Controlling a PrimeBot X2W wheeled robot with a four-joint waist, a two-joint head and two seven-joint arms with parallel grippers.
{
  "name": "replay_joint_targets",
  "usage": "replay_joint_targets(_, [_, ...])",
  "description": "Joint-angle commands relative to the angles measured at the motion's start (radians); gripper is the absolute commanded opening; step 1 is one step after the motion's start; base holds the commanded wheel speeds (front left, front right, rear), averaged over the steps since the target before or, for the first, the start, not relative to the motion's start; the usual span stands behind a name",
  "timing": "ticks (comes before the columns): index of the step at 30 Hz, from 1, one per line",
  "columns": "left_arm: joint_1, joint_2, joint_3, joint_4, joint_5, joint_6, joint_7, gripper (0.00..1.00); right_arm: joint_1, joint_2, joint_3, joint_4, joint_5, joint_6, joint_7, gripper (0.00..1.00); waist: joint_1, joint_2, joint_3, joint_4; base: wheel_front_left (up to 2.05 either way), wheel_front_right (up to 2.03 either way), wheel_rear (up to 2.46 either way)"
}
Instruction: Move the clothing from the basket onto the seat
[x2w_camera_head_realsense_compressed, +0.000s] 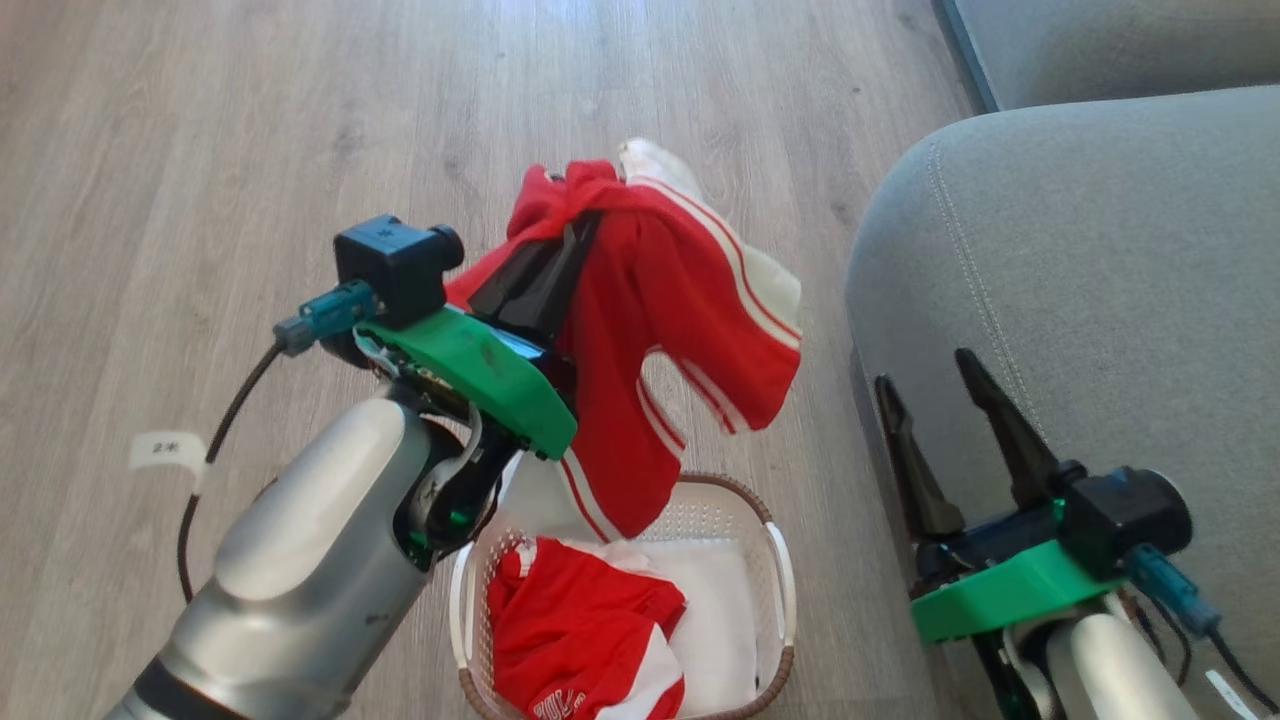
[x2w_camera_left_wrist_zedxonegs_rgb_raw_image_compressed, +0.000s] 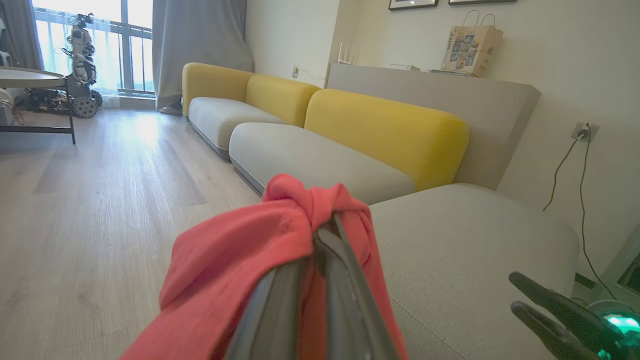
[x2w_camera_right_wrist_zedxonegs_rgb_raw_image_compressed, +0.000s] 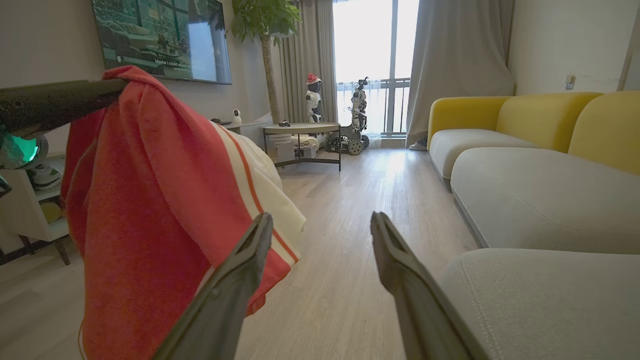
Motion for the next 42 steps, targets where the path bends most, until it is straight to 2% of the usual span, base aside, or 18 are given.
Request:
replay_joint_targets(1, [-0.068, 0.032, 0.051, -0.052, 0.001, 0.012, 0.004, 0.0, -0.021, -0.005, 0.032, -0.027, 0.004, 0.007, -0.005, 1.0, 0.0001, -0.0001, 0.003, 0.0, 0.0, 0.0, 0.0])
replay_joint_targets(9, [-0.073, 0.037, 0.046, -0.087, 0.002, 0.025, 0.022, 0.0, -0.055, -0.022, 0.091, -0.017, 0.0, 0.007, -0.005, 1.0, 0.0001, -0.0001, 0.011, 0.003, 0.0, 0.0, 0.0])
replay_joint_targets(13, [-0.076, 0.032, 0.037, -0.089, 0.001, 0.023, 0.027, 0.0, -0.105, -0.04, 0.157, 0.01, -0.011, 0.007, -0.005, 1.0, 0.0001, -0.0001, 0.014, 0.006, 0.0, 0.0, 0.0])
replay_joint_targets(20, [-0.075, 0.014, 0.015, -0.085, -0.003, 0.015, 0.031, 0.0, -0.224, -0.054, 0.247, 0.185, -0.048, 0.007, -0.005, 1.0, 0.0001, -0.0001, 0.008, 0.031, 0.0, 0.0, 0.0])
replay_joint_targets(29, [-0.068, -0.028, -0.042, -0.083, -0.007, -0.008, 0.048, 0.0, -0.376, -0.031, 0.32, 0.423, -0.049, 0.007, -0.005, 1.0, 0.0001, -0.0001, 0.001, 0.094, 0.0, 0.0, 0.0])
replay_joint_targets(34, [-0.064, -0.062, -0.09, -0.077, -0.007, -0.026, 0.066, 0.0, -0.429, -0.009, 0.357, 0.498, -0.02, 0.007, -0.005, 1.0, 0.0001, -0.0001, -0.009, 0.141, 0.0, 0.0, 0.0])
replay_joint_targets(42, [-0.057, -0.086, -0.125, -0.066, -0.011, -0.039, 0.075, 0.0, -0.459, 0.011, 0.392, 0.52, 0.028, 0.007, -0.005, 0.99, 0.0001, -0.0001, -0.011, 0.184, 0.0, 0.0, 0.0])
